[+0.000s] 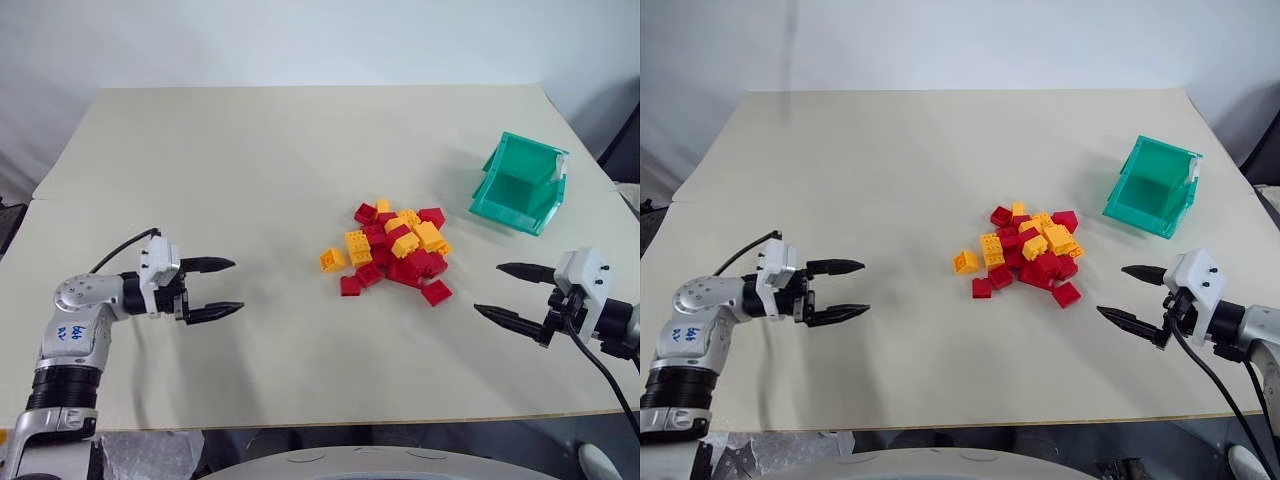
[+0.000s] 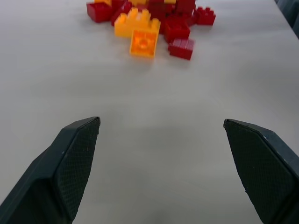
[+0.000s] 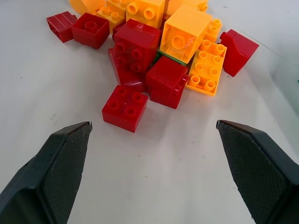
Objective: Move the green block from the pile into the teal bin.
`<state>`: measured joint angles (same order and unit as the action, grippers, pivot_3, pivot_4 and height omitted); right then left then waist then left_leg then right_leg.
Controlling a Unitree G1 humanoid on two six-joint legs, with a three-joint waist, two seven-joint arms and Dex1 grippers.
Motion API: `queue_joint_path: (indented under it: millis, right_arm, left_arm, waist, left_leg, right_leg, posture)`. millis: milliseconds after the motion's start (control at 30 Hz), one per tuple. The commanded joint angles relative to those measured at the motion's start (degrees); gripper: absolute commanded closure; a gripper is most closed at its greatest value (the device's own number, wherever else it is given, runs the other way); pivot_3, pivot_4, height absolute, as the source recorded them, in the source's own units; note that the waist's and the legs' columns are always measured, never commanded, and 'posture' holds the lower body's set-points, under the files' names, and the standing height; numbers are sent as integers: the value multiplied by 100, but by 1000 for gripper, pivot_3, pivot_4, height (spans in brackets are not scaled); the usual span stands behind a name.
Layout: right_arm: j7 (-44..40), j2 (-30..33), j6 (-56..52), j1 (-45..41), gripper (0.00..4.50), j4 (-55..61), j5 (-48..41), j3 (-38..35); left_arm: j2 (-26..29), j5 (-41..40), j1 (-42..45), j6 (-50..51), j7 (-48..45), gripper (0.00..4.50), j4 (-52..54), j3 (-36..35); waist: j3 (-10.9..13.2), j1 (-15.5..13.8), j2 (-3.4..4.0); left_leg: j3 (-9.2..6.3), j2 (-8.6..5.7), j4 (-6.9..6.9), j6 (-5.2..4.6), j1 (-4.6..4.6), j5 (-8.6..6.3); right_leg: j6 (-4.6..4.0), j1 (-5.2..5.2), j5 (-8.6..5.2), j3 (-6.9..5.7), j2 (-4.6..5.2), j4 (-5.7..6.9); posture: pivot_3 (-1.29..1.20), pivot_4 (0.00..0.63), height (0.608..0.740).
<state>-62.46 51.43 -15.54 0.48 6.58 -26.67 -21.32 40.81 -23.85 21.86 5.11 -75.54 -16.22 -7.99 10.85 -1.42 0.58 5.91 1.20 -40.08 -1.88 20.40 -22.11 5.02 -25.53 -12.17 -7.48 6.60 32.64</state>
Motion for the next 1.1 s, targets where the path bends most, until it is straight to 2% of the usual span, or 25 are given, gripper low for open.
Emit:
queue_joint_path:
  millis: [33, 100, 433, 533, 633, 767, 933, 1100]
  right_arm:
    - [107, 0, -49, -24, 27, 212, -147, -231]
    - [181, -3, -165, -32, 27, 320, -207, -216]
    - [600, 242, -1303, -209, 27, 1360, -490, 27]
    - [1191, -17, -2078, -547, 486, 2301, -1028, 346]
    - [1595, -230, -2400, -823, 1415, 2624, -1105, 686]
    - [2282, -808, -2891, -1501, 2770, 2557, -910, 1606]
    - [2751, -1736, -2655, -2134, 2770, 1765, -212, 2605]
    - [2833, -2233, -2070, -2653, 2770, 611, 343, 2819]
  left_arm:
    - [21, -161, 107, 32, -79, 0, 83, -75]
    - [2, -53, 128, 84, 165, 0, 100, -53]
    - [40, -79, 217, 261, 54, 0, 179, 86]
    - [-146, -156, 479, -14, -13, 0, -17, 55]
    - [-201, -151, 567, -91, -191, 0, -96, 115]
    - [-350, -321, 585, -181, -536, 0, -30, 145]
    - [-603, -689, 729, -48, -946, 0, -28, 120]
    - [-687, -808, 742, -37, -1214, 0, -4, 141]
  waist:
    - [0, 9, 0]
    - [0, 9, 0]
    - [0, 7, 0]
    - [-1, 6, -1]
    - [-2, 9, -3]
    - [-3, 24, -5]
    - [-3, 57, -6]
    - [-4, 90, -6]
  left_leg:
    - [2, 0, 0, 0, -1, 0]
    - [5, 0, 1, 0, -3, 0]
    - [14, 1, -5, 0, -10, 0]
    - [13, 1, -8, 0, -10, 0]
    - [12, 2, -12, 1, -11, 0]
    - [15, -5, -14, 0, -10, 0]
    - [20, -19, -17, 0, -9, 1]
    - [48, -33, -21, -3, -4, 3]
  right_leg:
    - [0, 0, 0, 2, 0, 0]
    - [0, 0, 0, 4, -2, 1]
    - [0, 0, 0, 16, -3, 15]
    - [-1, -1, 0, 16, -2, 19]
    - [-3, -1, -1, 17, -2, 25]
    - [-3, -2, -1, 19, -1, 24]
    - [-5, -5, -3, 20, -6, 32]
    - [-4, -4, -2, 17, -3, 33]
  posture:
    - [0, 150, 740]
    - [0, 150, 740]
    - [0, 150, 740]
    - [0, 150, 740]
    - [0, 150, 740]
    - [0, 150, 740]
    - [0, 150, 740]
    - [0, 150, 740]
